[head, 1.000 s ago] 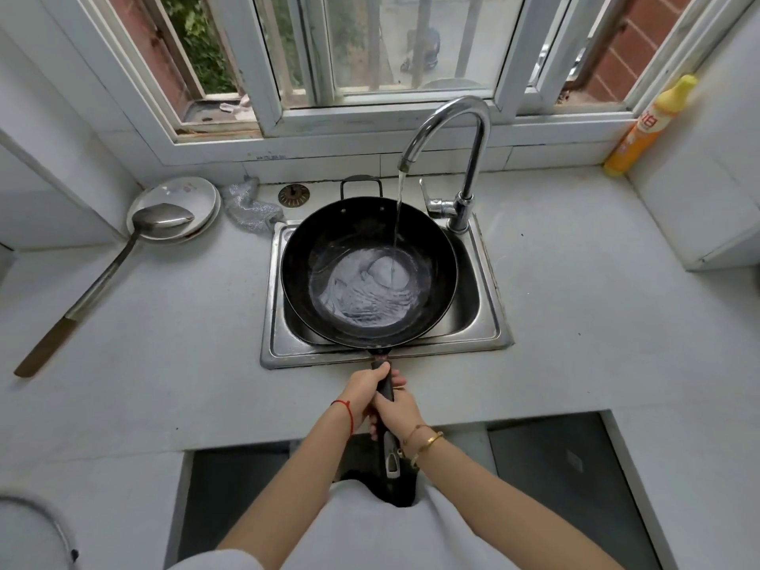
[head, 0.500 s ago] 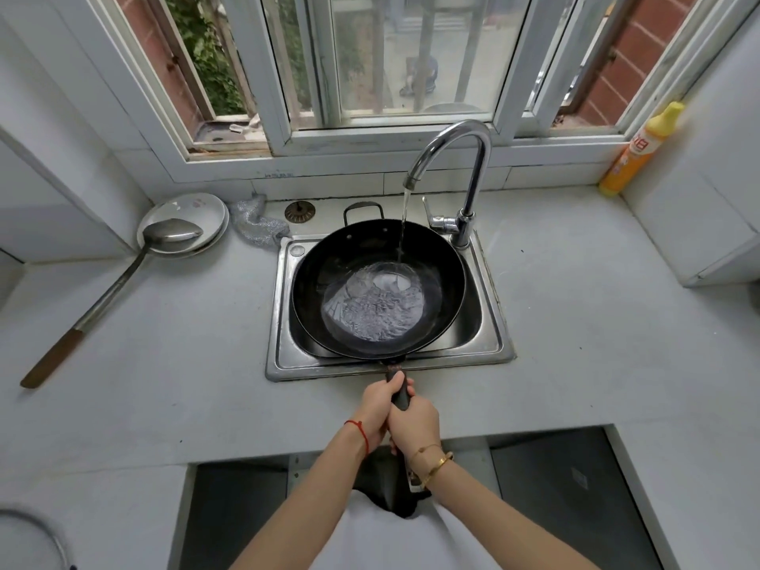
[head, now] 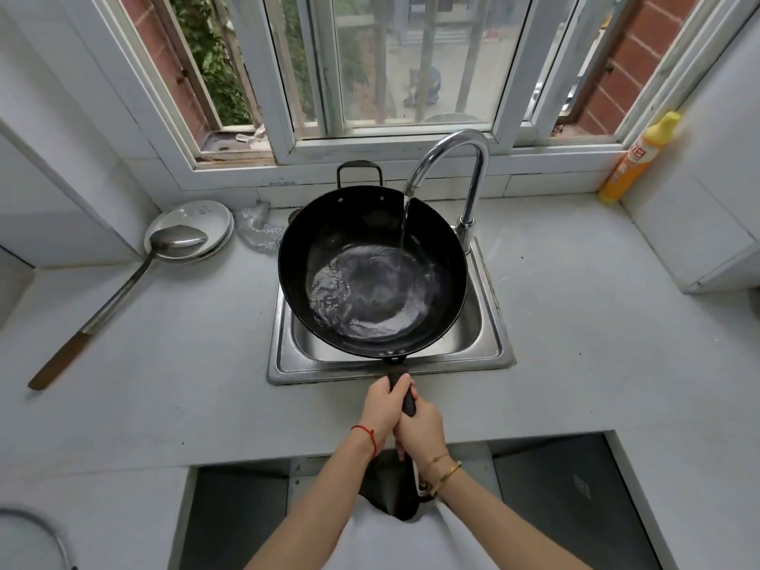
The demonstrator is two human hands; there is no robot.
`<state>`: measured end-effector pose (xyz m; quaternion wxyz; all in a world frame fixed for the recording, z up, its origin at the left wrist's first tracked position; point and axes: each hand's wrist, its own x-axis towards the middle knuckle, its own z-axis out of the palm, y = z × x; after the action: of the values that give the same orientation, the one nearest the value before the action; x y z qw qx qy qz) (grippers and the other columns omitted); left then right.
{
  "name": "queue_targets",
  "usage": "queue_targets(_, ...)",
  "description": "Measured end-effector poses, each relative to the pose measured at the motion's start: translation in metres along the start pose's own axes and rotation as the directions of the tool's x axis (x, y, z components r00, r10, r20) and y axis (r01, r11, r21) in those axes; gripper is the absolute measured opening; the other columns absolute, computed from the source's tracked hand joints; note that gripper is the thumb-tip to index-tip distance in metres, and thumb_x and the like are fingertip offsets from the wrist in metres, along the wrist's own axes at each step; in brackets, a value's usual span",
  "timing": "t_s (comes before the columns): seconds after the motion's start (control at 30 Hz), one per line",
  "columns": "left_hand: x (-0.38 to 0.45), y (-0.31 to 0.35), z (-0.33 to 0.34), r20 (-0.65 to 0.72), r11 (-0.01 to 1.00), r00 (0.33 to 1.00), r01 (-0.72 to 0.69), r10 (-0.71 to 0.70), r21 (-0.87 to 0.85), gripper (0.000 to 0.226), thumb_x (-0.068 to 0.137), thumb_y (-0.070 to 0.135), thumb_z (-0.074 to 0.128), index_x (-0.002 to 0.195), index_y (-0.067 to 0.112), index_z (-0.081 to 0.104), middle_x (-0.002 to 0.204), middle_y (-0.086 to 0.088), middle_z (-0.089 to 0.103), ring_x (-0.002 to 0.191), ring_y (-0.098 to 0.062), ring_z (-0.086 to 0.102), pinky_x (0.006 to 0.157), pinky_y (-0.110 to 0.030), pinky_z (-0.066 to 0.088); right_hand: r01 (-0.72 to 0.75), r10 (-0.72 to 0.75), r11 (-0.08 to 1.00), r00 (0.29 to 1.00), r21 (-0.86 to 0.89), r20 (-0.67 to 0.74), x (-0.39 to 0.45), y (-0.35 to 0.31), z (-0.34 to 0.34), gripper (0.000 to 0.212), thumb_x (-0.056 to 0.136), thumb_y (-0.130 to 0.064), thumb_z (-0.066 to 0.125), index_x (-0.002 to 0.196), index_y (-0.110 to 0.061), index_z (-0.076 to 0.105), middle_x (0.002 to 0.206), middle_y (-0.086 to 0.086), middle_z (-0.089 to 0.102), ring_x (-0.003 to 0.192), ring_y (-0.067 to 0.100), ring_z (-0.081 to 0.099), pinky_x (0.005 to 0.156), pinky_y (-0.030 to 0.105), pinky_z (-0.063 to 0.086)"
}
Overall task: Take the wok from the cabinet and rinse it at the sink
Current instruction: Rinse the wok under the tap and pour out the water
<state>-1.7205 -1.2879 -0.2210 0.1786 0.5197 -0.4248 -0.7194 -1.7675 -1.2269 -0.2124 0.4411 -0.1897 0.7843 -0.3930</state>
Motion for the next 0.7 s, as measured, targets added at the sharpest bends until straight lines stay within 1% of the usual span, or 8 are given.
queue_targets(0.1,-0.002,0.002,0.000,-0.082,0.993,0.995,-0.039,0.048,0.111,0.021,0.094,0.023,0.056,0.077,0.012,0.065,0.073,-0.002,0.068,0.075,-0.019,0.063,0.086,-0.038,0.053,-0.063,0.057,0.993,0.996,0.104,0.064,-0.003,-0.006,0.000,0.029,0.097,-0.021,0.051,0.070,-0.009,0.055,0.050,0.008,0.050,0.029,0.016,0.046,0.034,0.022,0.037)
queue_targets(0.17,-0.003,0.004,-0.002,-0.115,0.991,0.992,-0.038,0.052,0.125,0.022,0.093,0.024,0.058,0.076,0.013,0.067,0.073,-0.002,0.070,0.074,-0.018,0.065,0.084,-0.038,0.055,-0.093,0.082,0.987,0.993,0.132,0.088,-0.005,-0.011,-0.001,0.034,0.097,-0.023,0.050,0.066,-0.009,0.053,0.046,0.007,0.047,0.028,0.016,0.044,0.033,0.021,0.035)
queue_targets(0.23,-0.004,0.006,-0.002,-0.119,0.997,0.992,-0.030,0.038,0.069,0.022,0.093,0.022,0.059,0.077,0.010,0.067,0.072,-0.003,0.069,0.072,-0.019,0.064,0.078,-0.034,0.056,-0.100,0.090,0.988,0.991,0.114,0.095,-0.007,-0.015,-0.002,0.033,0.095,-0.019,0.051,0.064,-0.008,0.051,0.044,0.006,0.047,0.027,0.015,0.044,0.033,0.021,0.035)
queue_targets(0.3,-0.007,0.010,-0.001,-0.095,1.000,0.995,-0.003,0.002,-0.017,0.022,0.095,0.019,0.057,0.078,0.007,0.064,0.070,-0.004,0.066,0.067,-0.017,0.061,0.066,-0.027,0.053,-0.096,0.089,0.993,0.992,0.073,0.089,-0.007,-0.017,-0.004,0.032,0.092,-0.014,0.052,0.061,-0.007,0.050,0.044,0.006,0.048,0.027,0.015,0.045,0.033,0.021,0.036)
queue_targets(0.33,-0.008,0.010,-0.001,-0.080,0.998,0.997,0.012,-0.016,-0.059,0.022,0.095,0.018,0.056,0.078,0.007,0.063,0.069,-0.003,0.065,0.065,-0.016,0.060,0.062,-0.025,0.050,-0.090,0.086,0.995,0.993,0.050,0.081,-0.008,-0.018,-0.004,0.031,0.091,-0.013,0.052,0.061,-0.006,0.051,0.045,0.006,0.049,0.027,0.015,0.045,0.032,0.021,0.036)
queue_targets(0.43,-0.011,0.009,-0.001,-0.029,0.984,0.997,0.069,-0.075,-0.163,0.021,0.096,0.018,0.055,0.082,0.006,0.064,0.069,-0.003,0.064,0.064,-0.015,0.059,0.064,-0.026,0.050,-0.043,0.044,0.999,0.998,-0.027,0.042,-0.010,-0.017,-0.004,0.029,0.091,-0.016,0.054,0.063,-0.008,0.053,0.051,0.008,0.053,0.031,0.017,0.049,0.033,0.021,0.038)
queue_targets(0.57,-0.008,0.006,0.001,0.089,0.927,0.986,0.164,-0.142,-0.337,0.020,0.098,0.018,0.052,0.087,0.005,0.061,0.070,-0.004,0.062,0.067,-0.016,0.057,0.070,-0.027,0.050,0.037,-0.040,0.988,0.999,-0.149,-0.018,-0.012,-0.016,-0.006,0.023,0.088,-0.023,0.056,0.071,-0.008,0.058,0.057,0.008,0.060,0.036,0.019,0.055,0.031,0.020,0.039)
queue_targets(0.7,-0.005,0.004,0.007,0.126,0.915,0.982,0.178,-0.141,-0.361,0.020,0.099,0.016,0.048,0.086,0.005,0.058,0.067,-0.003,0.058,0.064,-0.017,0.054,0.069,-0.028,0.047,0.073,-0.082,0.977,0.996,-0.202,-0.033,-0.011,-0.012,-0.011,0.021,0.088,-0.024,0.056,0.073,-0.010,0.059,0.056,0.003,0.058,0.041,0.017,0.056,0.030,0.021,0.039)
